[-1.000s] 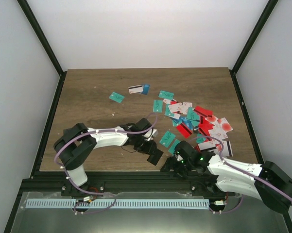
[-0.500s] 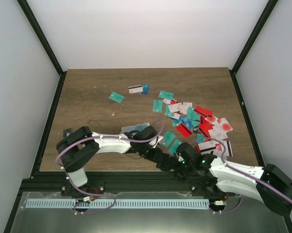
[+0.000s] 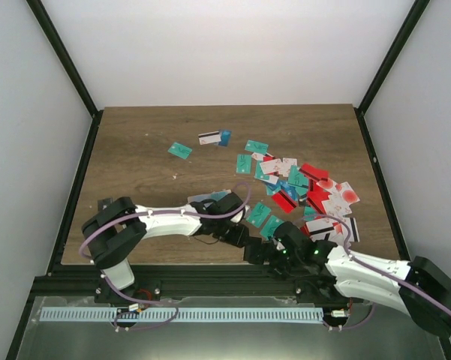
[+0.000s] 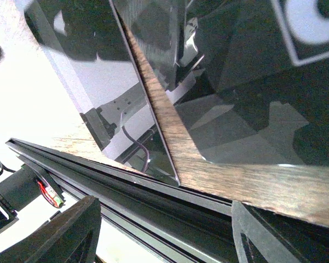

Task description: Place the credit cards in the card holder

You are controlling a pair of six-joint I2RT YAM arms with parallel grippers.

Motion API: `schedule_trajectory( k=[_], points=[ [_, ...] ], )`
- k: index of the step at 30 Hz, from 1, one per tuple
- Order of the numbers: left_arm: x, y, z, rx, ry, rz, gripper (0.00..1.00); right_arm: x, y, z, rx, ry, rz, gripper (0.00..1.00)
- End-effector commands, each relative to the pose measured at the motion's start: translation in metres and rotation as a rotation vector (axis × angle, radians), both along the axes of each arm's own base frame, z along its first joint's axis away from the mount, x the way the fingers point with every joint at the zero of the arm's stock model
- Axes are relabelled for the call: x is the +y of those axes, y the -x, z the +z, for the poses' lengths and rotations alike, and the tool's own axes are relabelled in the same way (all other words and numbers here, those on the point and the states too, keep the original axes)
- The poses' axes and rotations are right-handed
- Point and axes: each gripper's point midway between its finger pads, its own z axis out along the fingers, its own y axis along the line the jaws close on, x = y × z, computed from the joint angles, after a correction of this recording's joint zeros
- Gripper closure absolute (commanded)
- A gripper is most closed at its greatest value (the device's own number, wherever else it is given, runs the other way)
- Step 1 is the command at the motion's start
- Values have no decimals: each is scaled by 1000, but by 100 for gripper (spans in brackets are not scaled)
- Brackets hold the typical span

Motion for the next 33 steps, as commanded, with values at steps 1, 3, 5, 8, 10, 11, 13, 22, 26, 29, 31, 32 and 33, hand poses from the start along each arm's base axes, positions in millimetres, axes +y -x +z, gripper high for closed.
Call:
schedule_trajectory(
  k=[1,3,5,8,10,11,13,22,26,29,31,32,33],
  points=[
    [0,-26,4,-62,-49,25,54,-14,-3,-13,-19,63,-47,32],
    [-6,-31,1,-63,-54,15,54,-14,-3,-14,-20,60,-49,32],
    [-13,-36,-1,-66,-60,7,55,-16,-2,-15,-18,64,-52,32],
    [-19,-43,-4,-74,-76,3,57,-17,-2,-18,-16,70,-52,32],
    [-24,-47,-5,-78,-77,-2,59,-18,-1,-19,-15,72,-56,32],
    [-26,-47,-6,-77,-75,-7,60,-19,-1,-20,-15,72,-57,32],
    [-31,-47,-8,-67,-65,-20,62,-19,-1,-21,-14,73,-60,33],
    [-29,-30,-25,-5,-61,-69,66,-22,-4,-24,-31,81,-74,35],
    [-21,-16,-27,22,-57,-73,66,-23,-6,-26,-47,75,-80,36],
    [-14,-5,-30,40,-51,-71,66,-23,-7,-29,-53,60,-85,36],
    [-11,3,-32,52,-49,-68,66,-23,-10,-29,-62,49,-92,37],
    [-10,5,-33,54,-46,-67,66,-23,-11,-30,-66,45,-96,38],
    [-8,8,-34,60,-47,-66,66,-23,-12,-30,-70,44,-98,38]
  ],
)
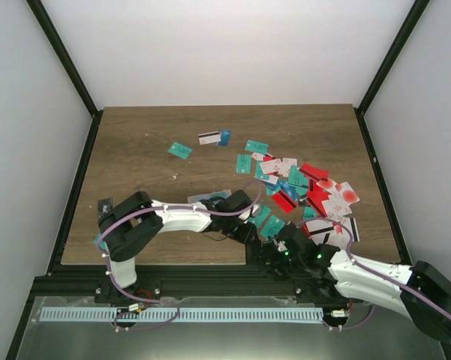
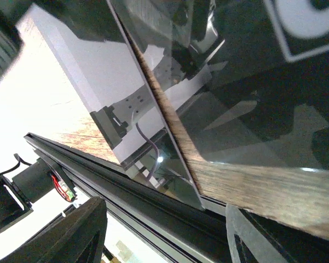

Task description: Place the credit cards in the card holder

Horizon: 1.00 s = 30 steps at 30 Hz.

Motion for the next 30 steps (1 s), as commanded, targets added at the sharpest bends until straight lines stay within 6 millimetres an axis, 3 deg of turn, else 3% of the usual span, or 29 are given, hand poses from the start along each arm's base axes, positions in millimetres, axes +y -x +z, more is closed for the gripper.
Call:
schedule_trajectory(
  k=[1,20,30],
  points=[
    [25,31,-28,88,-88,-2,66,-23,-14,-28,-60,104,-84,39],
    [25,41,-30,117,-79,-4,66,-28,-22,-38,-70,121,-84,59],
    [28,45,-33,138,-72,6,66,-26,-19,-40,-57,103,-70,84]
  ],
)
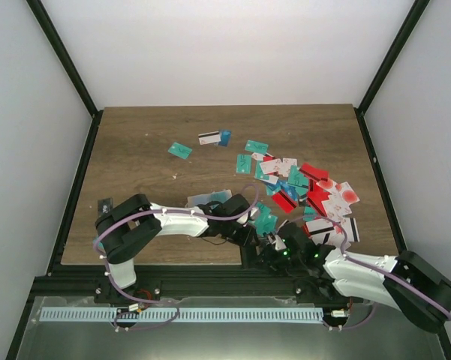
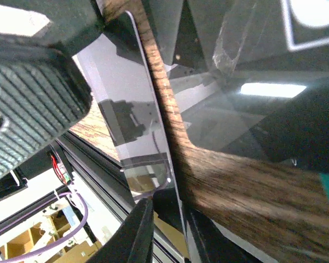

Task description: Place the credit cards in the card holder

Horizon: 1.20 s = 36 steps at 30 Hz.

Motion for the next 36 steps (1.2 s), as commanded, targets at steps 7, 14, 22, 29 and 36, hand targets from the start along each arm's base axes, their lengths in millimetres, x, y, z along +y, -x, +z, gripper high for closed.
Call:
schedule_trajectory(
  k=[7,14,22,29,36],
  points=[
    [23,15,-9,64,-120,16,65,-32,-10,-29,36,155,-146,99],
    [33,-21,50,-23,-89,111,61,-16,-20,8,-61,62,-100,99],
    [86,-58,118,-108,-55,261,53,6,-49,69,-215,11,-47,99],
    [149,-72,132,-133,-68,399,48,32,-87,118,-375,-59,28,99],
    [204,-77,108,-87,-188,522,55,70,-114,131,-438,-97,181,99]
  ],
)
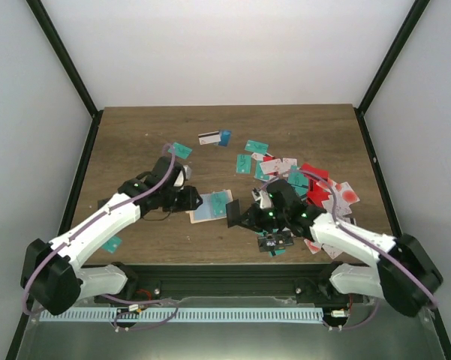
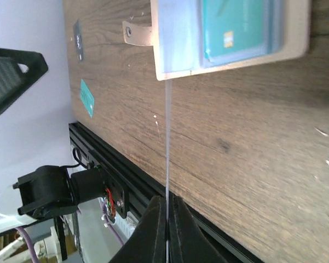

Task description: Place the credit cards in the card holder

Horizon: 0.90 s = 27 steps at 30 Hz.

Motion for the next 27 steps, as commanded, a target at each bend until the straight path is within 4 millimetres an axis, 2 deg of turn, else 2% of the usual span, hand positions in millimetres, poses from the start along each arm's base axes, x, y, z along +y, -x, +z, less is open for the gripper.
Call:
schedule_trajectory(
  k=[1,10,14,21,27],
  points=[
    [32,10,-27,75,-102,45,55,28,-21,20,-107,-27,139,99],
    [72,-1,-64,157,-203,123,56,62,-60,-10,-65,89,249,99],
    [68,-10,-72,161,-203,86,54,68,-69,-23,-35,138,271,99],
    [52,-22,-80,162,-167,22,37,60,-75,-43,-7,206,277,99],
    [49,-32,-94,177,-208,-16,36,61,-76,-56,25,209,293,99]
  ],
)
